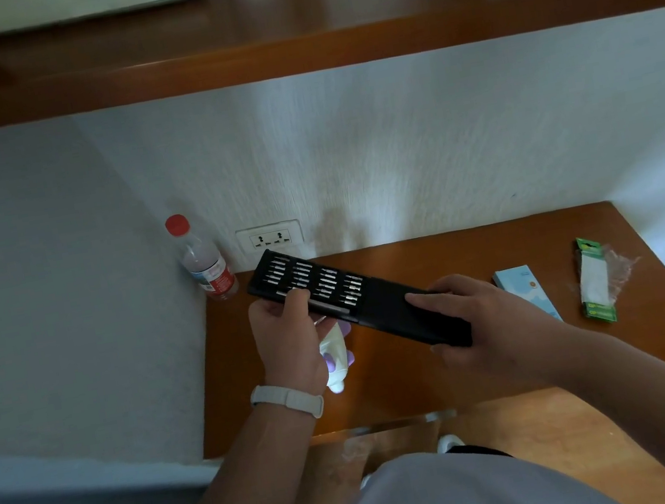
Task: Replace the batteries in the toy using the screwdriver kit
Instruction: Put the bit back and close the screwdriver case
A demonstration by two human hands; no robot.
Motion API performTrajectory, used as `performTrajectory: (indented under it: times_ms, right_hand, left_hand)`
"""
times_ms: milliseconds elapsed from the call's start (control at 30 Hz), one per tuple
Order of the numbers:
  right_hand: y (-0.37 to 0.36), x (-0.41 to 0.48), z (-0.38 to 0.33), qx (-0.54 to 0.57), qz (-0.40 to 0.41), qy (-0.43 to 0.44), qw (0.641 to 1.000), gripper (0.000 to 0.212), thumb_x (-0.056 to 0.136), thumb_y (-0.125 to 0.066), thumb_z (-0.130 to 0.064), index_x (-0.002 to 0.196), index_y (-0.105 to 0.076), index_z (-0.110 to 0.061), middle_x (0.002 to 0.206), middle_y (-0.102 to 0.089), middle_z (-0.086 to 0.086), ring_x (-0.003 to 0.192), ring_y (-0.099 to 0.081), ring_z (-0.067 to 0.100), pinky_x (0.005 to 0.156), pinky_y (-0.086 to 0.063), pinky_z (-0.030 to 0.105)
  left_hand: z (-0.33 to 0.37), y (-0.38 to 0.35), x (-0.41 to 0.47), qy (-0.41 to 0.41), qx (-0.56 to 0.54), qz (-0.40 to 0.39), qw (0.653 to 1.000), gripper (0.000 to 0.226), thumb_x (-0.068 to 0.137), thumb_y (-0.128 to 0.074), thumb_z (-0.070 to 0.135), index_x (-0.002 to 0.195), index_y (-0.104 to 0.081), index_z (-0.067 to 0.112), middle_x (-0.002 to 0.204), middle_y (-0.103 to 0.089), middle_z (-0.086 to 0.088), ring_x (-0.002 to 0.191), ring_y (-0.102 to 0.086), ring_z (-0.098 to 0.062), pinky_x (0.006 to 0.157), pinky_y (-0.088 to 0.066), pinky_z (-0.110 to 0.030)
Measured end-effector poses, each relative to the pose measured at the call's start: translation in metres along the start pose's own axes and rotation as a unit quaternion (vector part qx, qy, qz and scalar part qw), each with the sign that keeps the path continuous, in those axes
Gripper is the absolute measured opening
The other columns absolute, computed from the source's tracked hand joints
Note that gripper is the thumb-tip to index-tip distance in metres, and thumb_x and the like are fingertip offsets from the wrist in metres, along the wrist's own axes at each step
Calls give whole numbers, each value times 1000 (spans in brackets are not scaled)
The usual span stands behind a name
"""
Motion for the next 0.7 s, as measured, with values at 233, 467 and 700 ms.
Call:
performTrajectory:
  times_ms: [233,467,700]
  right_hand:
    - [-3,-2,3,2,-10,10,1000,76,75,-39,-67,147,-34,-44,133,-42,-19,108,-45,1,77,-37,8]
    - [-6,-4,6,-17,-1,20,1000,74,76,-36,-67,147,-33,-44,133,-41,-18,105,-41,0,76,-34,7]
    - [6,-11,19,-35,13,37,999,68,79,-40,-57,145,-41,-39,137,-46,-12,115,-47,8,88,-32,15]
  left_hand:
    - [-13,-7,-9,18,3,-23,1000,31,93,-59,12,123,-51,18,106,-72,-10,80,-76,-26,69,-58,-58]
    - [-26,-11,-16,25,-29,-21,999,43,93,-61,7,131,-51,22,115,-71,-10,93,-75,-29,65,-60,-42]
    - [-31,-13,-17,51,-49,-65,995,51,91,-61,-2,136,-49,17,121,-68,-17,98,-73,-33,65,-60,-33]
Point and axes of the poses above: each hand's wrist, its own x-axis towards the middle knuckle, its own y-axis out of the back of the hand, z = x × y, the point moved 4 cm from there along x, towards the middle knuckle
